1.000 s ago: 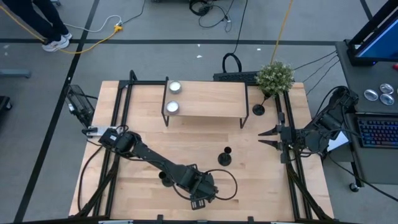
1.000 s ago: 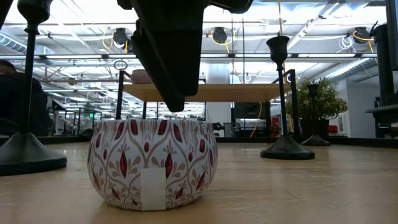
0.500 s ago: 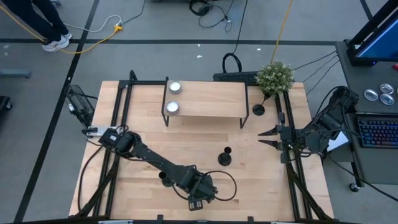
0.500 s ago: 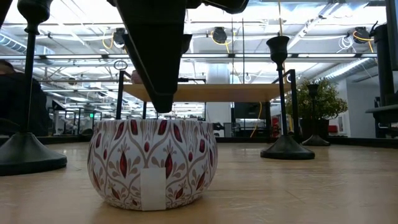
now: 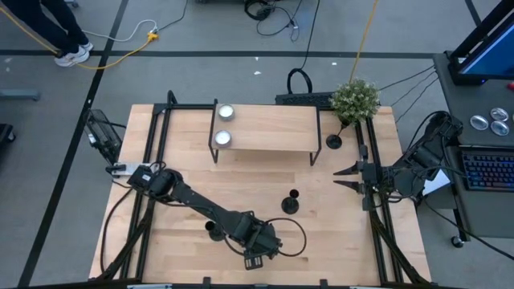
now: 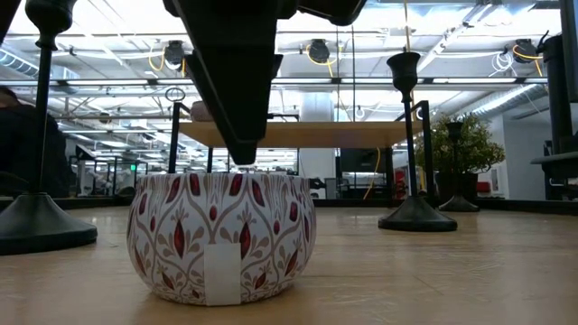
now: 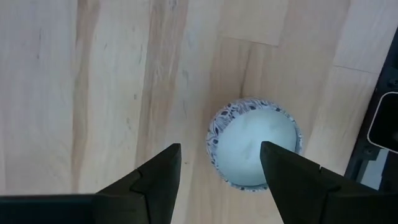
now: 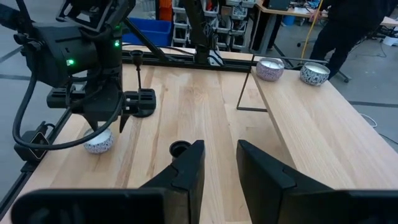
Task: Pick & Place candle stick holders
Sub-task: Put the red scented candle on the shelf
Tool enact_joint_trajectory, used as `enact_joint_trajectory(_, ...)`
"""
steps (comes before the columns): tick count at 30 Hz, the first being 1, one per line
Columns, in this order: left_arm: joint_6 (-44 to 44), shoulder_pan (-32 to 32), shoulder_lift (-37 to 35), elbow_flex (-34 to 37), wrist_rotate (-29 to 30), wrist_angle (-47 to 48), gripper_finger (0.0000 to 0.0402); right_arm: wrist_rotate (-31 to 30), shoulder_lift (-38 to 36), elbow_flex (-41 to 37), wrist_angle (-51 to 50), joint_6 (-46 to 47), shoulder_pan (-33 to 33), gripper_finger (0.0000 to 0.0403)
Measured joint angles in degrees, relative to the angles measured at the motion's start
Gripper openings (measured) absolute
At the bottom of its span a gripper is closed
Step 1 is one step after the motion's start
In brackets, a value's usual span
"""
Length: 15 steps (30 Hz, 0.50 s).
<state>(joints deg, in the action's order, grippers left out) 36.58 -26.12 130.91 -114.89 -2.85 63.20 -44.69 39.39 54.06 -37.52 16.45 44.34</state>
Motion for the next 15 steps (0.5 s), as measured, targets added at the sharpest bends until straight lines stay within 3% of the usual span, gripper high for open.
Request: enact_joint_trajectory(15,-1.1,1.4,0.2,0.0,1.4,0.0,0.0227,0.0,0.0,0.0,0.0,0.0,0.0,0.0089)
